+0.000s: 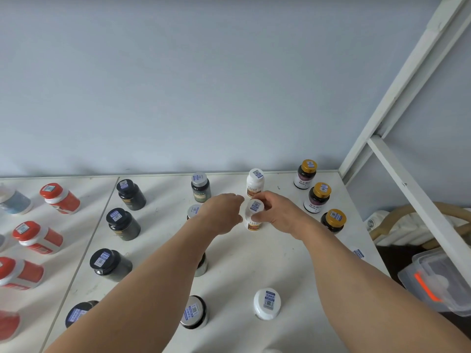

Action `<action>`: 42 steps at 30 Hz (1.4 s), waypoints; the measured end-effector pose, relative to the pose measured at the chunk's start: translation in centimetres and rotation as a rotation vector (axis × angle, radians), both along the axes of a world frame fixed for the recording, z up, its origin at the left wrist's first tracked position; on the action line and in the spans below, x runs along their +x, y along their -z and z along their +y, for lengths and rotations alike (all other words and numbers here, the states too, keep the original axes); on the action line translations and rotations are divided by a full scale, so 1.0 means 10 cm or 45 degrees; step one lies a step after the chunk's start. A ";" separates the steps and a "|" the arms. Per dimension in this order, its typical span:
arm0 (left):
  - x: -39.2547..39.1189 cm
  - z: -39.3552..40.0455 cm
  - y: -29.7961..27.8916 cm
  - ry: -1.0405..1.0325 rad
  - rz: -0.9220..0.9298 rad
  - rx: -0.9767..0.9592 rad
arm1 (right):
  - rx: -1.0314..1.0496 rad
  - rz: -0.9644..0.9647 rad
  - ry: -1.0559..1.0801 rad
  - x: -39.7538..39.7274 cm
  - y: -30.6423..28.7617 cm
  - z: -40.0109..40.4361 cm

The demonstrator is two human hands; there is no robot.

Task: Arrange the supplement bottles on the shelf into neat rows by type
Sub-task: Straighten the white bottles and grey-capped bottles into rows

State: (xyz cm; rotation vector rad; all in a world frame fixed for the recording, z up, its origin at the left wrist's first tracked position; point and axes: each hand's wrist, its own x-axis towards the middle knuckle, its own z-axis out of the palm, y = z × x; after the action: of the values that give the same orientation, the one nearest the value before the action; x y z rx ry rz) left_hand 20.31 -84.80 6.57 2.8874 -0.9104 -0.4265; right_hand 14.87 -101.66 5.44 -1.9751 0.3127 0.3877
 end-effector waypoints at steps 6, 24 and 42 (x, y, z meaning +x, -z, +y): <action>0.01 0.06 -0.05 -0.035 0.030 -0.057 | 0.081 0.019 0.032 0.00 -0.03 0.00; 0.36 -0.13 0.01 -0.381 0.268 -0.410 | -0.360 -0.175 0.140 0.78 0.02 -0.13; 0.59 -0.08 -0.12 -0.473 1.023 -1.119 | -0.020 -0.241 0.137 0.87 -0.52 -0.14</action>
State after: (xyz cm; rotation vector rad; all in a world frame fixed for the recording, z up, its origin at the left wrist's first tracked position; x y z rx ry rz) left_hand 26.20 -85.56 7.74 1.7641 -0.2805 -0.7983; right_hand 23.60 -103.03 10.68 -1.9830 0.3000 0.1283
